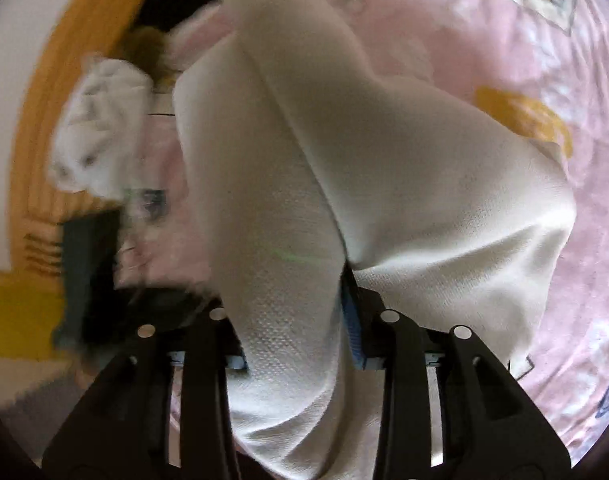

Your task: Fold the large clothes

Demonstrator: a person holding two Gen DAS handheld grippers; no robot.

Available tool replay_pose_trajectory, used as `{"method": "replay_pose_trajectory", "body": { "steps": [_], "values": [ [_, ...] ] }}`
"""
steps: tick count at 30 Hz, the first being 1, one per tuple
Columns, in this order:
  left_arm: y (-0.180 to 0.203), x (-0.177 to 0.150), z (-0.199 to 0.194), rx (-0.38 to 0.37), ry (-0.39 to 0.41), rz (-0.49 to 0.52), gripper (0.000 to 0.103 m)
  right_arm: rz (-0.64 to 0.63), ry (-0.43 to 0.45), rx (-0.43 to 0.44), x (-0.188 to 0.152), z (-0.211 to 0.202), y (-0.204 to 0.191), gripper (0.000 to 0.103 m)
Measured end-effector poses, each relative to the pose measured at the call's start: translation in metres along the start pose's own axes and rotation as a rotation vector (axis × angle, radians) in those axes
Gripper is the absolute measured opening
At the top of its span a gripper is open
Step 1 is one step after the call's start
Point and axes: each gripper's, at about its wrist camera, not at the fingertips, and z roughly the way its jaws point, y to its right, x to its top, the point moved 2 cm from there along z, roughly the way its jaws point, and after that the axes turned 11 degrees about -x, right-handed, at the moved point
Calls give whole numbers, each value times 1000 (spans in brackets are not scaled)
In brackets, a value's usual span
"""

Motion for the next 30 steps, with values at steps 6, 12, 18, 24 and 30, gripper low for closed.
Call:
{"method": "replay_pose_trajectory", "body": {
  "steps": [6, 12, 18, 24, 30],
  "values": [
    [-27, -34, 42, -69, -65, -141, 3, 101, -13, -59, -6, 1, 17, 58],
    [-15, -63, 69, 80, -131, -21, 4, 183, 196, 117, -11, -81, 7, 62],
    [-15, -82, 69, 331, -172, 97, 5, 193, 332, 89, -91, -106, 20, 55],
    [-49, -86, 49, 423, -188, 10, 5, 218, 167, 134, -133, -1, 22, 11],
    [24, -51, -4, 278, -20, 0, 5, 219, 133, 27, -127, 61, 2, 0]
  ]
}}
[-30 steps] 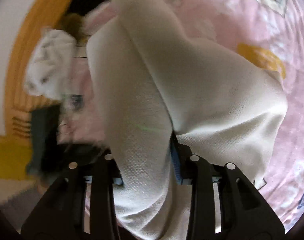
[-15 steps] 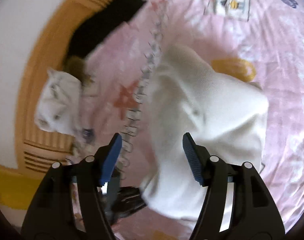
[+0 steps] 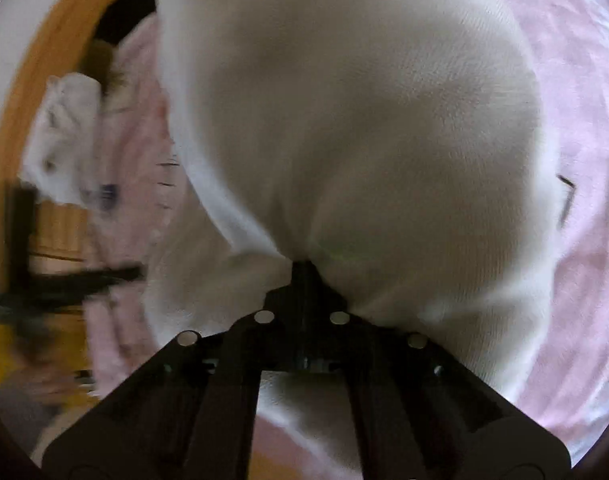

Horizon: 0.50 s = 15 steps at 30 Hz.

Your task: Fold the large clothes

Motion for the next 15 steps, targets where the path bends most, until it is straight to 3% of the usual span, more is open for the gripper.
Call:
{"method": "replay_pose_trajectory", "body": {
  "steps": [3, 6, 10, 13, 15],
  "values": [
    [53, 12, -17, -99, 48, 24, 6, 56, 20, 37, 7, -9, 1, 0],
    [84, 6, -11, -158, 42, 30, 6, 114, 46, 151, 10, -42, 13, 0],
    [101, 2, 26, -242, -29, -29, 6, 120, 219, 226, 50, -113, 30, 4],
    [99, 3, 58, -209, -40, -39, 6, 88, 275, 206, 98, -129, 41, 4],
    [90, 4, 78, -145, -48, -48, 6, 53, 191, 197, 129, -107, 43, 4]
  ]
}}
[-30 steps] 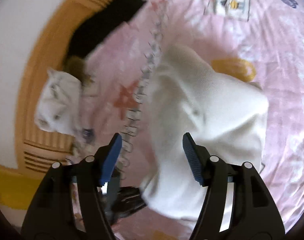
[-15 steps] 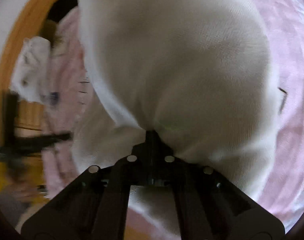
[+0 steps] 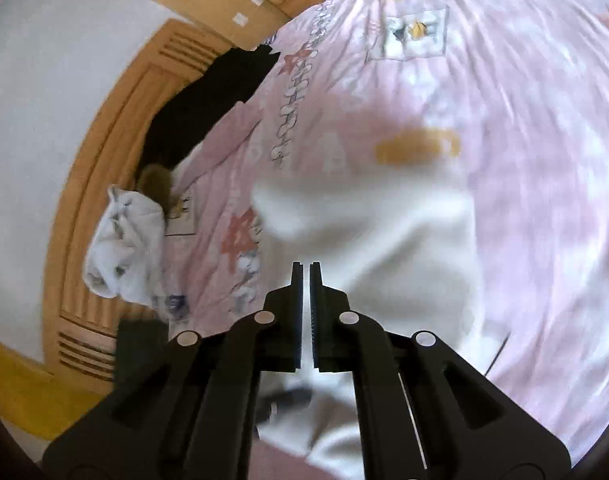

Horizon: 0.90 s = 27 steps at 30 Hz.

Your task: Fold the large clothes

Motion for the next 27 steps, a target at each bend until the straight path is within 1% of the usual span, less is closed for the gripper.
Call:
{"method": "replay_pose_trajectory", "body": {
  "steps": [1, 2, 3, 4, 5, 6, 7, 8, 10, 11, 13, 15, 16, 18, 19, 20, 21, 22, 23, 24, 25, 26, 27],
  "values": [
    [-6, -2, 5, 10, -3, -7, 6, -4, -55, -19, 8, 18, 1, 4],
    [-12, -1, 10, 15, -5, -16, 6, -30, -120, -57, 19, 46, -1, 4],
    [-18, 0, 15, 18, -11, -27, 7, -51, -141, -70, 26, 64, -2, 3],
    [-22, 0, 16, 25, -11, -31, 7, -69, -164, -99, 32, 80, -1, 0],
    [-25, 2, 18, 30, -4, -26, 6, -77, -187, -149, 40, 100, 2, 0],
    [-26, 3, 19, 47, 4, -11, 3, -65, -205, -185, 46, 116, 6, 0],
    [-27, 6, 21, 91, 19, 14, 3, -50, -214, -206, 51, 126, 10, 0],
    [-26, 10, 22, 115, 30, 45, 4, -19, -213, -215, 57, 141, 14, 0],
    [-26, 23, 31, 177, 25, 91, 4, 9, -202, -236, 63, 155, 14, 0],
    [-27, 30, 35, 196, 15, 101, 4, 0, -178, -249, 64, 157, 8, 0],
    [-27, 37, 39, 206, -18, 104, 3, -9, -146, -232, 57, 147, 2, 0],
    [-21, 33, 36, 197, -41, 129, 3, -5, -77, -178, 42, 112, 0, 0],
    [-18, 30, 30, 185, -47, 150, 3, -6, -40, -168, 32, 93, 1, 4],
    [-9, 21, 20, 179, -42, 184, 3, -37, 51, -132, 0, 41, 3, 4],
    [-1, 18, 10, 180, -17, 214, 3, -58, 95, -113, -26, 12, 1, 4],
    [8, 17, -1, 180, 13, 239, 6, -64, 120, -111, -42, -3, 1, 4],
    [14, 19, -8, 172, 36, 253, 8, -69, 144, -113, -64, -18, 2, 4],
    [24, 25, -17, 164, 69, 269, 9, -66, 162, -94, -93, -30, 4, 4],
    [32, 38, -23, 173, 97, 279, 12, -58, 162, -76, -107, -34, 5, 4],
    [40, 53, -27, 188, 136, 285, 15, -52, 147, -88, -125, -32, 6, 4],
    [43, 66, -26, 191, 147, 284, 16, -46, 119, -98, -143, -26, 9, 4],
    [44, 83, -21, 203, 152, 280, 16, -33, 98, -106, -153, -22, 15, 4],
    [42, 100, -12, 211, 150, 271, 16, -21, 55, -114, -164, -13, 19, 4]
  ]
}}
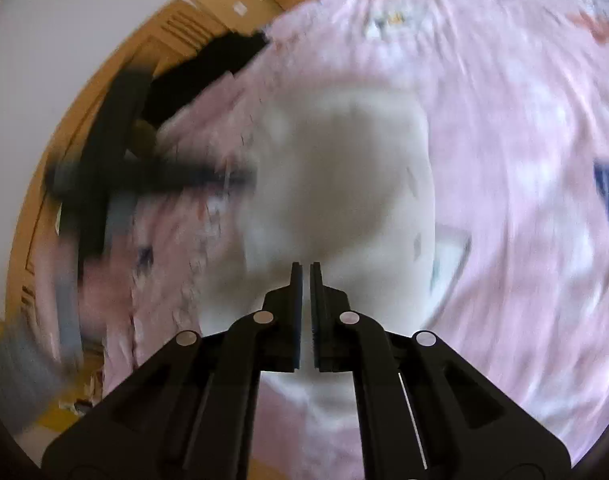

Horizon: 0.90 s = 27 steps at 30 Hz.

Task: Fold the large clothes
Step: 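Grasp the folded hoodie bundle end with the left gripper while the right gripper grasps the other end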

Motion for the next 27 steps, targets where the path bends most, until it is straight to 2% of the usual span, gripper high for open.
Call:
{"method": "replay_pose_trajectory", "body": {
  "steps": [1, 4, 6, 9, 12, 14, 16, 18, 19, 20, 21, 23, 24, 25, 26, 27],
  "values": [
    [-3, 8, 7, 8, -17, -11, 16, 12, -11, -7, -9, 6, 2, 4],
    [-22, 32, 42, -6, -101, -90, 15, 8, 47, -56, -19, 8, 3, 3],
    [-31, 41, 66, 3, -174, -129, 15, -9, 68, -138, -26, 13, -1, 1],
    [-35, 43, 89, 37, -239, -131, 16, -32, 74, -200, -36, 35, -5, 0],
    [-41, 50, 102, 52, -289, -134, 16, 19, 77, -169, -32, 50, 4, 0],
    [-33, 54, 101, 89, -302, -91, 16, 37, 54, -152, -28, 44, 4, 0],
    [-21, 53, 87, 104, -273, -47, 14, 74, 37, -104, -19, 27, 7, 0],
    [-8, 44, 57, 71, -194, -13, 14, 87, 112, -68, 4, -7, 12, 3],
    [-1, 32, 32, 21, -138, -9, 16, 81, 152, -57, 20, -19, 14, 3],
    [4, 19, 11, -2, -84, -15, 27, 67, 178, -30, 43, -26, 17, 3],
    [8, 3, -11, 2, -21, -19, 47, 59, 183, -6, 65, -25, 20, 3],
    [14, -29, -42, -7, 98, -41, 70, 42, 137, 85, 112, -1, 25, 3],
    [15, -43, -50, -9, 137, -46, 70, 30, 100, 117, 132, 17, 26, 3],
    [14, -60, -56, -40, 189, -61, 70, 23, 50, 150, 155, 41, 26, 3],
    [11, -75, -55, -76, 214, -87, 70, 23, 18, 156, 167, 58, 26, 3],
    [7, -85, -50, -83, 200, -117, 69, 21, -50, 172, 182, 84, 24, 3]
  ]
}}
